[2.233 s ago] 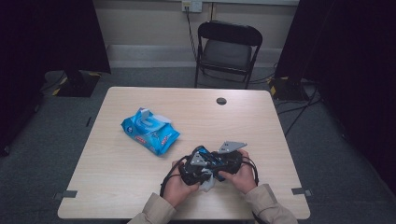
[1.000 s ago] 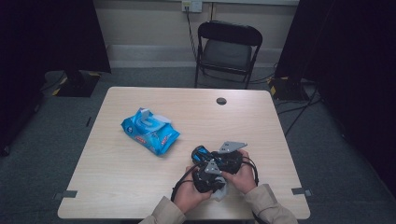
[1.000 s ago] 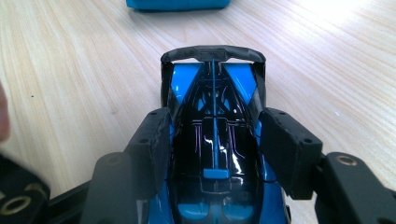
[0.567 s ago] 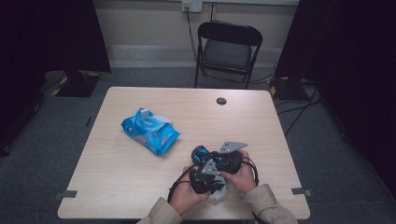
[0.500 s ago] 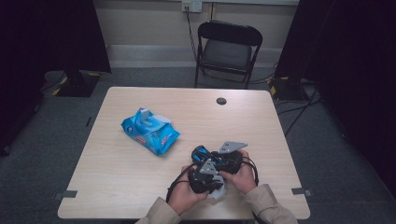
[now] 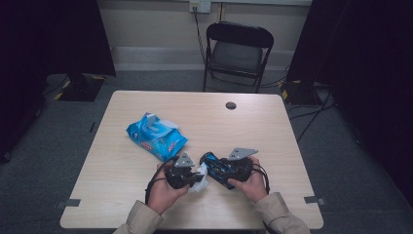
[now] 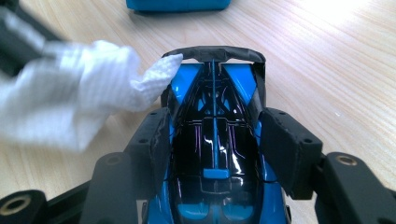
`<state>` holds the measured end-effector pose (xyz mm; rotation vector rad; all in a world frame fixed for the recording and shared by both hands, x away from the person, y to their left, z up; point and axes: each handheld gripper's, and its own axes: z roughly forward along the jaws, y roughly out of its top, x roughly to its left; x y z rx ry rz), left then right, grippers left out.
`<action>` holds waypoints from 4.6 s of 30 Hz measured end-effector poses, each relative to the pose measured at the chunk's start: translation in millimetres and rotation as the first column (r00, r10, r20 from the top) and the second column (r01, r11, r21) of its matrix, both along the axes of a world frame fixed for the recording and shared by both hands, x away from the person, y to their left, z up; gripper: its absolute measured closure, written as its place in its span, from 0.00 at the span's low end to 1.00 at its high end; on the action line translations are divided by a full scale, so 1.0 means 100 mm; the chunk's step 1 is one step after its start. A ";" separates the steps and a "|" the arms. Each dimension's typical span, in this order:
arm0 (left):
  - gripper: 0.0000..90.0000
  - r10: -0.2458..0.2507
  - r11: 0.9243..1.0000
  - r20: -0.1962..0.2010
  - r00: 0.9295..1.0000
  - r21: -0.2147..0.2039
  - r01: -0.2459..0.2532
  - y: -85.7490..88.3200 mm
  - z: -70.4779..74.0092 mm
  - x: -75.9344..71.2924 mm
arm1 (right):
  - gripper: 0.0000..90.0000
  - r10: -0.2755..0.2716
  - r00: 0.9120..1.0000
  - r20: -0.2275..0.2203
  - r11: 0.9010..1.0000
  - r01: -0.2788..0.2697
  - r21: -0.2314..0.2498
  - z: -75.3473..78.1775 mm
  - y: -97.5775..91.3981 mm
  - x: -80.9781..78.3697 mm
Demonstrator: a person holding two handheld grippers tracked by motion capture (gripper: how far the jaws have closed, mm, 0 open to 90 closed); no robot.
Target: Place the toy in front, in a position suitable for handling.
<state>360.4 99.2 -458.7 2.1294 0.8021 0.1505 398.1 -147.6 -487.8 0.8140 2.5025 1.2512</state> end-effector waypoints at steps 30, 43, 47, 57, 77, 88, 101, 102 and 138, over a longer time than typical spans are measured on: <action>0.96 0.100 0.991 -0.007 0.995 0.092 -0.099 -0.07 -0.33 0.38 | 0.48 0.008 1.000 0.008 1.000 -0.008 -0.002 0.00 0.00 0.00; 0.96 0.091 0.992 -0.014 0.996 0.086 -0.090 -0.10 -0.33 0.32 | 0.48 0.003 1.000 0.007 1.000 -0.003 0.003 -0.01 0.00 0.00; 0.96 0.075 0.994 -0.017 0.997 0.085 -0.074 -0.14 -0.33 0.27 | 0.48 0.003 1.000 0.008 1.000 -0.003 0.002 -0.01 0.00 0.00; 0.96 0.019 0.996 -0.018 1.000 0.091 -0.018 -0.31 -0.34 0.16 | 0.48 0.005 1.000 0.008 1.000 -0.005 0.004 -0.01 0.00 0.00; 0.96 -0.079 0.995 -0.031 0.996 0.060 0.081 -0.63 -0.36 0.00 | 0.48 0.006 1.000 0.007 1.000 -0.006 0.005 -0.01 0.00 0.00; 0.96 -0.104 0.993 -0.041 0.994 0.056 0.107 -0.71 -0.35 -0.06 | 0.48 0.006 1.000 0.007 1.000 -0.006 0.002 -0.01 0.00 0.00; 0.96 -0.115 0.991 -0.039 0.993 0.062 0.117 -0.77 -0.35 -0.10 | 0.48 0.007 1.000 0.008 1.000 -0.007 -0.001 -0.01 0.00 0.00; 0.96 -0.113 0.991 -0.039 0.993 0.062 0.115 -0.78 -0.35 -0.11 | 0.48 0.008 1.000 0.008 1.000 -0.008 -0.001 -0.01 0.00 0.00; 0.96 -0.200 0.980 -0.041 0.979 0.013 0.201 -0.82 -0.22 -0.22 | 0.48 0.006 1.000 0.010 1.000 -0.006 0.006 -0.01 0.00 0.01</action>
